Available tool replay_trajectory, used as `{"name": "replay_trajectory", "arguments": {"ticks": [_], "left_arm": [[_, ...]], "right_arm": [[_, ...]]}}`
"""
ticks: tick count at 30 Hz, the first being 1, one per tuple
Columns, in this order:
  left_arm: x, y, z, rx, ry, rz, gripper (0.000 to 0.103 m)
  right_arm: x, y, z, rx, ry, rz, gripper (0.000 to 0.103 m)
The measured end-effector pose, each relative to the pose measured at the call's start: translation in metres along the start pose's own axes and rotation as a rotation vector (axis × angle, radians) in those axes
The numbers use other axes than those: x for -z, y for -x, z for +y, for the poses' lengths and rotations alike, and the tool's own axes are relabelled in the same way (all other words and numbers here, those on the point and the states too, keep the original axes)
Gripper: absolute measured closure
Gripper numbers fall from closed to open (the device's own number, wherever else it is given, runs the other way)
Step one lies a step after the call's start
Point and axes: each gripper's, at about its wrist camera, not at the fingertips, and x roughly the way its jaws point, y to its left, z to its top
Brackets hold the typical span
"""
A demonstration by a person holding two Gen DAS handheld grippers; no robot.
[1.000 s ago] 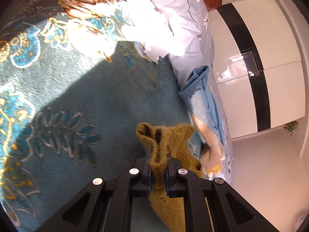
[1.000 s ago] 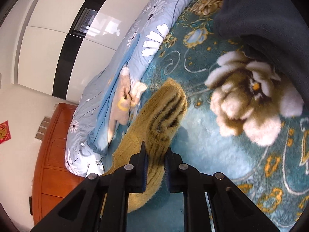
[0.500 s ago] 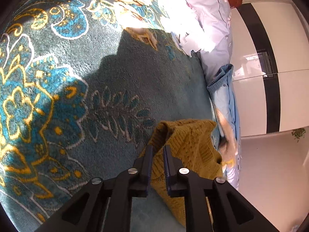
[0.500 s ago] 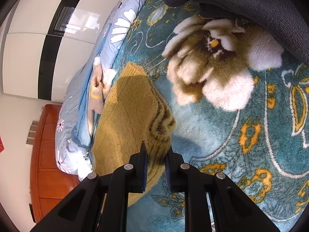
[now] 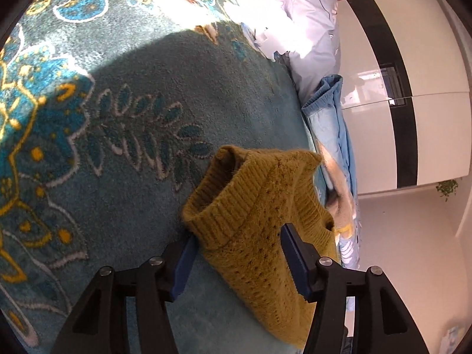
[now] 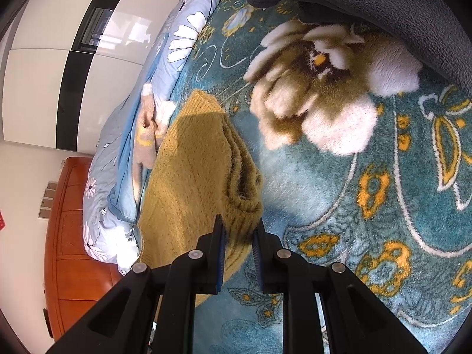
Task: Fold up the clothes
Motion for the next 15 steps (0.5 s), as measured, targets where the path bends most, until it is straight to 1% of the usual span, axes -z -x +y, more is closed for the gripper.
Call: {"name": "replay_trajectory", "arguments": {"ticks": [2, 3, 4, 5, 6, 7, 10, 13, 15], "left_arm": [[0.0, -0.005, -0.003, -0.006, -0.016, -0.021, 0.045], [0.001, -0.006, -0.003, -0.006, -0.011, -0.03, 0.048], [0.001, -0.008, -0.004, -0.006, -0.009, -0.037, 0.056], [0.001, -0.01, -0.005, -0.021, -0.012, -0.039, 0.062], [0.001, -0.012, -0.008, -0.044, -0.018, -0.04, 0.081], [0.0, -0.012, -0.008, -0.058, -0.025, -0.04, 0.089], [0.0, -0.005, -0.024, -0.063, -0.066, -0.071, 0.09], [0.003, 0.002, -0.059, -0.063, -0.17, -0.097, 0.091], [0.009, 0.006, -0.087, -0.037, -0.249, -0.105, 0.091]], "right_arm": [[0.001, 0.001, 0.0, -0.002, -0.001, -0.002, 0.084], [0.001, 0.002, 0.0, 0.0, -0.001, -0.001, 0.084], [0.002, 0.002, 0.0, 0.002, -0.002, 0.0, 0.084], [0.002, 0.002, 0.0, 0.002, -0.003, 0.001, 0.084], [0.002, 0.002, -0.001, 0.002, -0.004, 0.001, 0.084], [0.002, 0.002, -0.001, 0.001, -0.004, 0.001, 0.084], [0.003, 0.004, -0.001, -0.006, -0.005, 0.002, 0.084], [0.003, 0.007, -0.001, -0.003, 0.002, 0.004, 0.084], [0.004, 0.01, 0.0, 0.007, 0.011, 0.001, 0.084]]}}
